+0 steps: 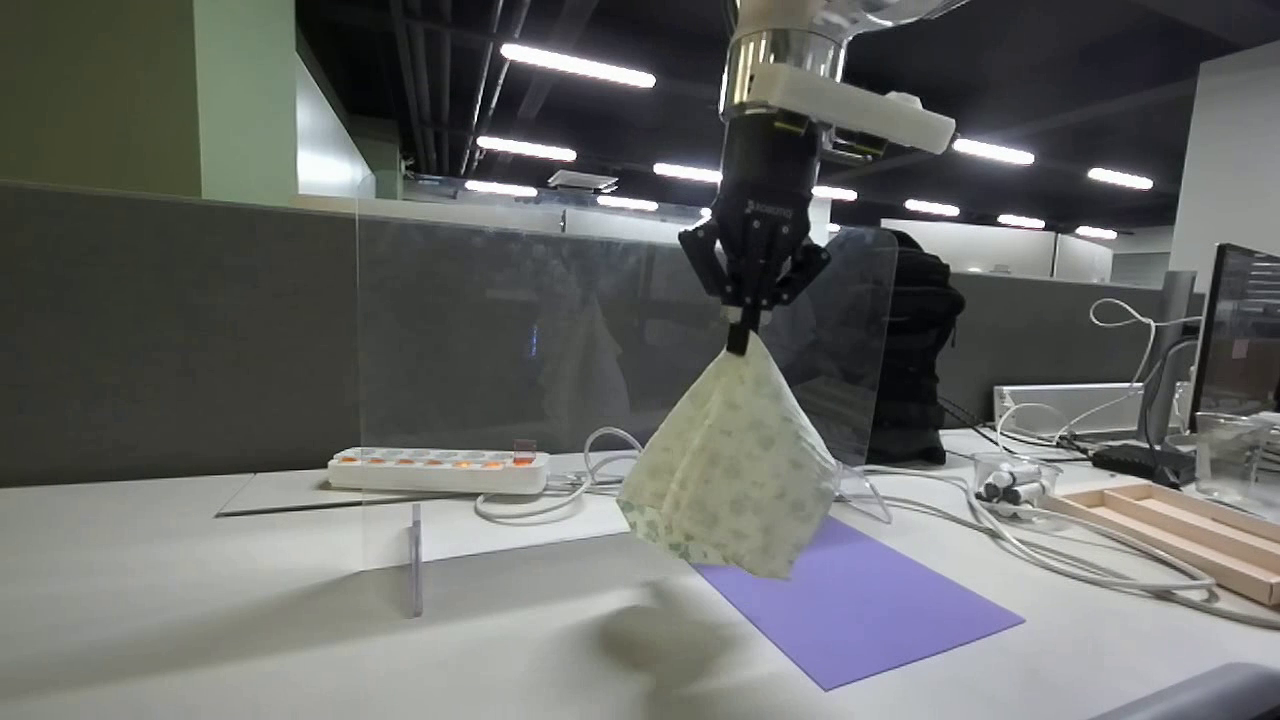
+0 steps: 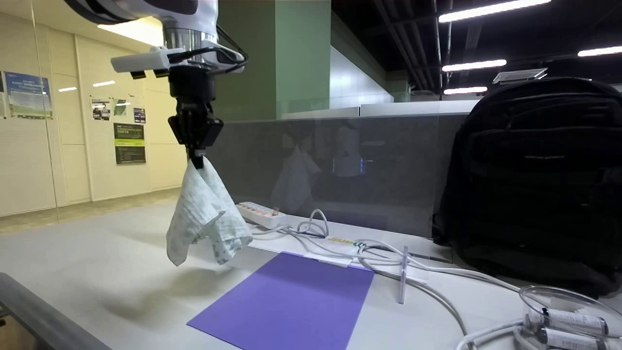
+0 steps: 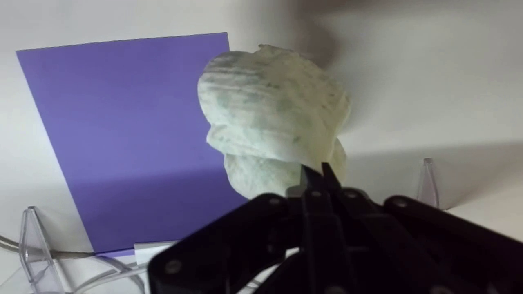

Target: Remove the white cloth from the glass panel

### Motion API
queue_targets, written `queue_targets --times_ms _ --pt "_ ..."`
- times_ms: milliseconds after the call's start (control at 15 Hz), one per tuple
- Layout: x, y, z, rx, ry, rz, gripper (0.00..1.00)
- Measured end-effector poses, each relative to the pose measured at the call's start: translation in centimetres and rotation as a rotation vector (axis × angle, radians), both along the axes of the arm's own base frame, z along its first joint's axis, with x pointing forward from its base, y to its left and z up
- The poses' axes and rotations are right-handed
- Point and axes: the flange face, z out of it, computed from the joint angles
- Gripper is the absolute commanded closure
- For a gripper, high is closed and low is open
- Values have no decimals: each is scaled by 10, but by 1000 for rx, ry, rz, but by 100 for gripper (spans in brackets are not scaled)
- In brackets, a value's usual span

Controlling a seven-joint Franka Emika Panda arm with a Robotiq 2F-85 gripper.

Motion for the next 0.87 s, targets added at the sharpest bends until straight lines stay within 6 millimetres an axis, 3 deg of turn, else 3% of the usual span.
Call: queue_targets --times_ms 67,133,400,867 --pt "1 -5 -3 13 -4 -26 74" --pt "2 -11 -5 27 -12 -51 73" --pt "5 -22 -9 69 -21 -126 46" --pt "0 -9 -14 72 -2 -170 1"
